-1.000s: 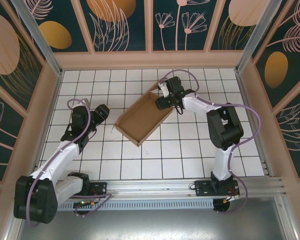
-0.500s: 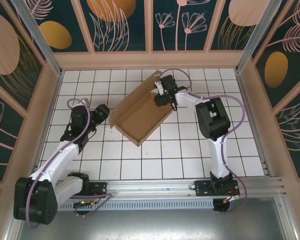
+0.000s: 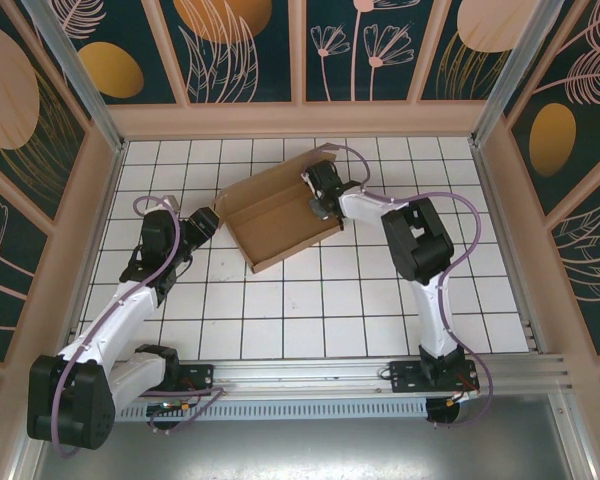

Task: Fold the paper box

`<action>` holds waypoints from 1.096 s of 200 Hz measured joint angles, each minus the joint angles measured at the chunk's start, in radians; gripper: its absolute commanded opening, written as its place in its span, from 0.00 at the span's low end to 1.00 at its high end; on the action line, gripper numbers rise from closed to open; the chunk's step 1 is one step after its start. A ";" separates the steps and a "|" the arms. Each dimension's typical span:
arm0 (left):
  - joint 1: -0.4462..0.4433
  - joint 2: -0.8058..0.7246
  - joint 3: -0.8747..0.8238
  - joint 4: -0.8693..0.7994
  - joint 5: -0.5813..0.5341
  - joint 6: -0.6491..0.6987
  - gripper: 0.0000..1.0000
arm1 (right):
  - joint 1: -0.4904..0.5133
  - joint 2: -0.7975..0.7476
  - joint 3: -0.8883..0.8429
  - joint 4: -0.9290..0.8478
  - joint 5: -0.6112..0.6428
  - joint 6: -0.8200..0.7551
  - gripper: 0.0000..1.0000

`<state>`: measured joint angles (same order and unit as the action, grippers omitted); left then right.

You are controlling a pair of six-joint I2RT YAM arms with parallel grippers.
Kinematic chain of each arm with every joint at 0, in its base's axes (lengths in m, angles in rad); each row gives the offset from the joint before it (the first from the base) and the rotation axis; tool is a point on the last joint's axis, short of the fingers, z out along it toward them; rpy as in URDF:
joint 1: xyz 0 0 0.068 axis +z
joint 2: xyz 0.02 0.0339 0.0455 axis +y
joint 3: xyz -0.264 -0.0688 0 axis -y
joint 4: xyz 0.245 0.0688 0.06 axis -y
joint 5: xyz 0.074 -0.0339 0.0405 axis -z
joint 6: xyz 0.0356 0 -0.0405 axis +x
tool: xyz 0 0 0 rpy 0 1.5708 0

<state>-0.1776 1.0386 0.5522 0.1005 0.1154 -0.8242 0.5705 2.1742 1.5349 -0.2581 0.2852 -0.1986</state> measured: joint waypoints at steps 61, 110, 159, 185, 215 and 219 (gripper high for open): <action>0.000 0.016 0.048 0.001 -0.047 0.068 0.63 | -0.010 -0.079 -0.124 0.015 0.008 0.113 0.49; 0.000 0.047 0.087 0.030 -0.068 0.176 0.64 | -0.060 -0.293 -0.299 0.103 -0.237 0.230 0.50; 0.000 -0.003 0.090 0.026 -0.084 0.304 0.63 | -0.054 -0.365 -0.239 0.149 -0.409 0.297 0.44; 0.000 -0.005 0.095 0.021 -0.090 0.386 0.62 | -0.043 -0.335 -0.137 0.139 -0.452 0.315 0.42; 0.000 0.017 0.095 0.029 -0.072 0.485 0.62 | -0.041 -0.280 -0.022 0.122 -0.473 0.315 0.40; 0.000 0.021 0.095 0.032 -0.072 0.496 0.62 | -0.041 -0.274 -0.010 0.118 -0.474 0.316 0.41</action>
<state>-0.1776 1.0599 0.6472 0.1329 0.0437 -0.3286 0.5293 1.9007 1.5249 -0.1398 -0.1886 0.1173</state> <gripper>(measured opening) 0.617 0.408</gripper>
